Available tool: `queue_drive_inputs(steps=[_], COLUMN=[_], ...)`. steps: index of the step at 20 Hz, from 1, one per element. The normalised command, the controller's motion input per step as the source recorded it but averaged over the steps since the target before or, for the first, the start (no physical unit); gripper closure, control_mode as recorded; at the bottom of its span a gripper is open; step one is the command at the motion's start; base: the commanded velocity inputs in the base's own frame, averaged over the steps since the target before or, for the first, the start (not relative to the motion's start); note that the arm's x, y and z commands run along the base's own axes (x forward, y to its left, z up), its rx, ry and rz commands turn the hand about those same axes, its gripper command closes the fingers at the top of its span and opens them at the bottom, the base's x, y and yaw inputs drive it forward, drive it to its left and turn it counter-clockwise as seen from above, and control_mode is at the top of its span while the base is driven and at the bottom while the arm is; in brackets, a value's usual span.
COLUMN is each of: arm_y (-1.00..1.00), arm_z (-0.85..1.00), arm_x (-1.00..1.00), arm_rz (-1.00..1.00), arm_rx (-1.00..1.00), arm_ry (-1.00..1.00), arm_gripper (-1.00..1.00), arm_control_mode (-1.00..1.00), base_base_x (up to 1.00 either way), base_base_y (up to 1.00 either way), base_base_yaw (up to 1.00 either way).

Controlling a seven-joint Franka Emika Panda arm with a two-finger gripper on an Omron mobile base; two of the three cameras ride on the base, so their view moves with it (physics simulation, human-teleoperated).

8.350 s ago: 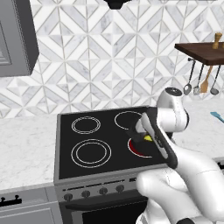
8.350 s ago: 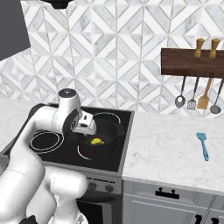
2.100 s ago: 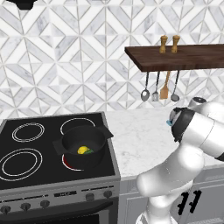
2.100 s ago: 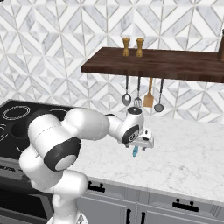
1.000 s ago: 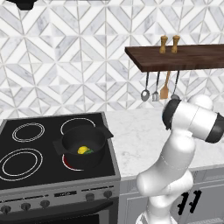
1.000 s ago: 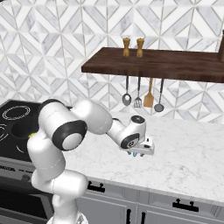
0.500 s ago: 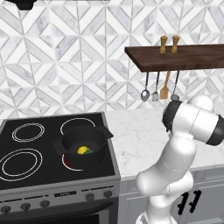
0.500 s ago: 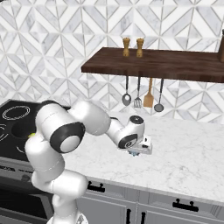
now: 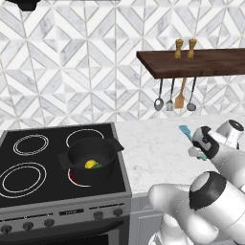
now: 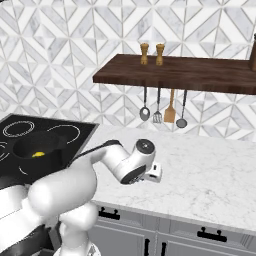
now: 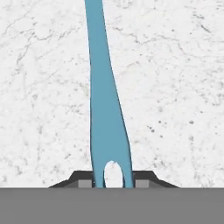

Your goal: Put the broccoli and lemon in the pot. Retrieve the spatula and lightly stir the vegetables in the pot.

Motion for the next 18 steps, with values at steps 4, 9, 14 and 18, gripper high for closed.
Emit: queue_drive_inputs(steps=[4, 9, 14, 18], arm_y=[0.33, 0.38, 0.46, 0.71], arm_z=[1.0, 1.0, 0.93, 0.63], arm_x=[-0.8, -0.47, -0.4, -0.44], arm_rz=[-0.07, -0.08, -0.07, -0.11], arm_rx=[0.28, 0.31, 0.34, 0.33], arm_ry=[0.06, 0.24, 0.27, 0.15], arm_gripper=[1.0, 1.0, 1.0, 1.0], arm_control_mode=[-1.0, -1.0, -1.0, -1.0], base_base_x=[0.0, 0.0, 0.0, 0.0], base_base_y=[0.0, 0.0, 0.0, 0.0], base_base_yaw=[0.0, 0.0, 0.0, 0.0])
